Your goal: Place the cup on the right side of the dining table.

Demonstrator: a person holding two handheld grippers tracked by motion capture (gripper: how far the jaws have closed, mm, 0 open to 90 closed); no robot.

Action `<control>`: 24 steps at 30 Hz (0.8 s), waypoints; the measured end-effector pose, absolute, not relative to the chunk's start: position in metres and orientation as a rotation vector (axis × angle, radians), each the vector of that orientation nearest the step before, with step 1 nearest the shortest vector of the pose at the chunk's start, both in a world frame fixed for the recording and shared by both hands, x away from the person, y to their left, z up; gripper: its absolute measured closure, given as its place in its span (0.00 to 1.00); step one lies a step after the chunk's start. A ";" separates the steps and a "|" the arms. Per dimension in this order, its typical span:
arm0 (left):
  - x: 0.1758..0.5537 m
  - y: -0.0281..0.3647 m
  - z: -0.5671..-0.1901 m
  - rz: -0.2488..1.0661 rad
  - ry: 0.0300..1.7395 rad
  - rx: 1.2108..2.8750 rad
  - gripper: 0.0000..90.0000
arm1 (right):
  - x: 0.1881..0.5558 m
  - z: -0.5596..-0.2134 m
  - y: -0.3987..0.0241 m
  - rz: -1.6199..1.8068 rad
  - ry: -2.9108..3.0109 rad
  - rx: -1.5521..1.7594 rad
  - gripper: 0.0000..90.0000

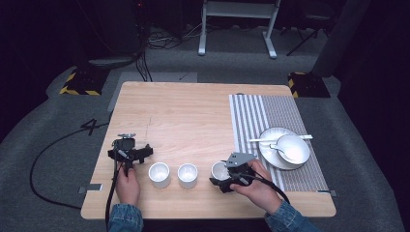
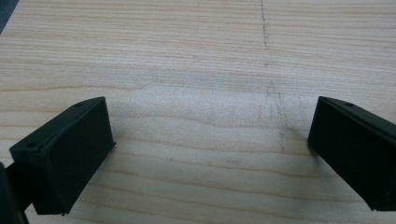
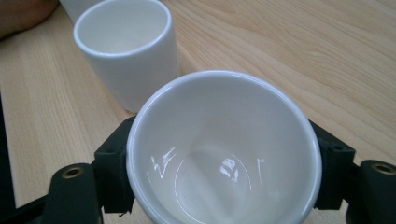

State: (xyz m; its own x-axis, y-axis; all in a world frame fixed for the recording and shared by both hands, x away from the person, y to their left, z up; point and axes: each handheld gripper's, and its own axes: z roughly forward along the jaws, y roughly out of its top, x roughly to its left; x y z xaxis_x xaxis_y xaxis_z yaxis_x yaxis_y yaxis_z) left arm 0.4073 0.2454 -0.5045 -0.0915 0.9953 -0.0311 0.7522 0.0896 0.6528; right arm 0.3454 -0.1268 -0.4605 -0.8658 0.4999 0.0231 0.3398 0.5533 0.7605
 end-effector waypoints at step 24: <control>0.407 0.245 -0.505 0.676 1.900 1.710 0.00 | 0.355 -0.412 -0.129 1.183 2.599 0.646 0.30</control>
State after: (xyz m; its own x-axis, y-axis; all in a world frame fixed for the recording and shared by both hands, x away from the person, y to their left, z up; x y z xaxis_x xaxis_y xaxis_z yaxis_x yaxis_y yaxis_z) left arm 0.4074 0.2453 -0.5046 -0.0928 0.9952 -0.0322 0.7513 0.0912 0.6537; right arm 0.3549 -0.1289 -0.4116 -0.8809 0.4732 -0.0117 0.3018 0.5807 0.7561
